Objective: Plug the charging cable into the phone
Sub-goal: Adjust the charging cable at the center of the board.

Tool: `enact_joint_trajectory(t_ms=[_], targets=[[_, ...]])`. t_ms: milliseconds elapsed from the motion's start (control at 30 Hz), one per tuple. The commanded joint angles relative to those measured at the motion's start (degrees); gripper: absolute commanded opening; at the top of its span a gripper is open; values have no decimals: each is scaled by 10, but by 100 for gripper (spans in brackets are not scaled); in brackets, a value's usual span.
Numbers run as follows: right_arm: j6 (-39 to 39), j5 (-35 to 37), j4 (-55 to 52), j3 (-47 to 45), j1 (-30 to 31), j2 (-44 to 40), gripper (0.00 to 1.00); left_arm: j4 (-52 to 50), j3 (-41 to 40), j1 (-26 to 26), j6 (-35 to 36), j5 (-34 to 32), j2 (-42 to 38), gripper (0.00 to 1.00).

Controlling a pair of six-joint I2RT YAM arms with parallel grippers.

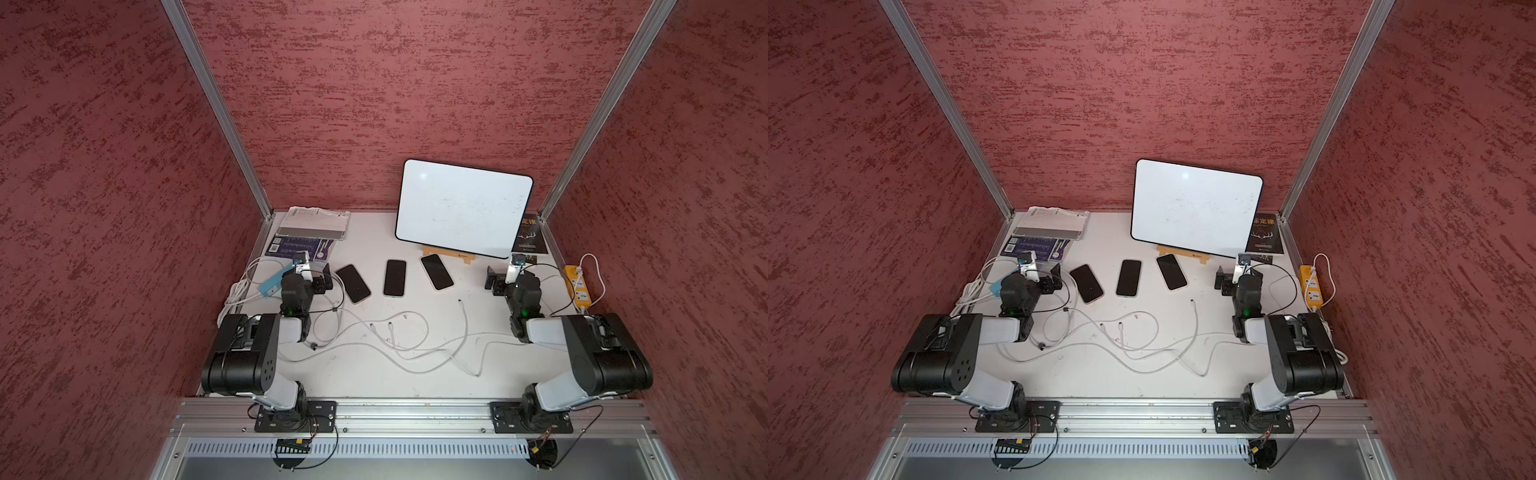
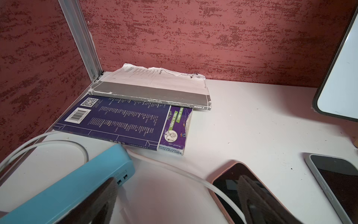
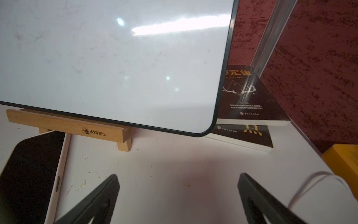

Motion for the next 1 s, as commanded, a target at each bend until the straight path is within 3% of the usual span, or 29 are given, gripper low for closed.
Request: enact_joint_trajectory(t_ms=[0, 400, 467, 533, 600, 633, 733, 800, 867, 967], targets=[[3, -5, 0, 6, -1, -4, 99, -3, 3, 1, -4, 6, -2, 100], [3, -5, 1, 6, -2, -4, 99, -1, 2, 0, -3, 1, -2, 100], [2, -5, 1, 6, -1, -4, 99, 16, -7, -23, -7, -86, -9, 100], [2, -5, 1, 6, -2, -4, 99, 56, -39, -37, -3, -119, -39, 100], [2, -4, 1, 6, -1, -4, 99, -5, -42, -47, -12, -166, -113, 100], [3, -5, 1, 6, -2, -4, 99, -81, -34, -46, -46, -189, -165, 100], [3, -5, 0, 6, -2, -4, 99, -375, 25, -3, -285, -287, -286, 100], [3, -7, -2, 8, -3, -4, 99, -419, 27, 40, -355, -231, -303, 100], [4, -10, -4, 9, -4, -4, 99, -397, 23, 65, -366, -117, -287, 100], [1, -11, -6, 11, -4, -7, 99, -478, 91, 60, -360, -36, -236, 100]])
